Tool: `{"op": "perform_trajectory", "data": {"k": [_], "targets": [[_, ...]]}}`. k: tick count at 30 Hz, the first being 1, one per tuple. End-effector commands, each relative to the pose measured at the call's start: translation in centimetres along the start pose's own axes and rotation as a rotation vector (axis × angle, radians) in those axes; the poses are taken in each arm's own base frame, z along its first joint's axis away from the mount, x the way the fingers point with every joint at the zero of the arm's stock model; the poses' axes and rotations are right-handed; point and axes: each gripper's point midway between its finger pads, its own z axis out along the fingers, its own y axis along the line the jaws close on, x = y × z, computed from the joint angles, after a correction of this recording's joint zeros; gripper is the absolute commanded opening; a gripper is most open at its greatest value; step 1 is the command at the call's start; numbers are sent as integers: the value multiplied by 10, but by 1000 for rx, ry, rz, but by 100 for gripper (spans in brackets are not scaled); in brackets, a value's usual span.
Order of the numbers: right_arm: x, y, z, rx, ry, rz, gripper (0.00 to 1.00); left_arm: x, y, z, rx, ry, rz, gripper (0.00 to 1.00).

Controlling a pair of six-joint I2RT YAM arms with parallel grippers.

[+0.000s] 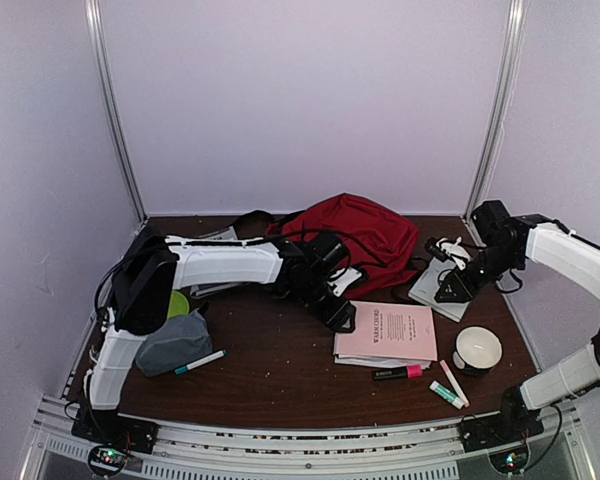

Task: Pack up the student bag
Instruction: Move the book to the center of the board, then open the largest pocket of the student bag.

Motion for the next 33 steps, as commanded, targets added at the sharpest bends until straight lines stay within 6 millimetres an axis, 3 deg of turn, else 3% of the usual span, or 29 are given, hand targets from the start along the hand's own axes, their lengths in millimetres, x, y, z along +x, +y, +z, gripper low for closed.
{"op": "perform_trajectory", "data": {"k": [1,5,8,13,18,22,25,29,33], "targets": [[-23,-6,-1,1,-50,-16,24,-13,0,-53,-91,-83,60,63],[-41,-6,6,10,-42,-59,24,9,18,-93,-239,-98,87,62],[-64,-2,12,38,-26,-123,24,36,46,-121,-419,-75,63,66],[-125,5,29,124,-45,-215,28,63,73,-160,-542,-101,-31,70],[-197,21,65,148,-90,-267,40,85,90,-186,-574,-175,-170,72],[-236,48,103,164,-67,-364,54,102,101,-196,-595,-233,-256,74],[-260,57,125,214,-64,-422,66,110,105,-200,-577,-264,-298,73],[-269,58,159,294,-17,-494,74,119,104,-194,-493,-274,-337,66],[-267,45,175,401,19,-515,75,129,108,-192,-491,-272,-377,66]]}}
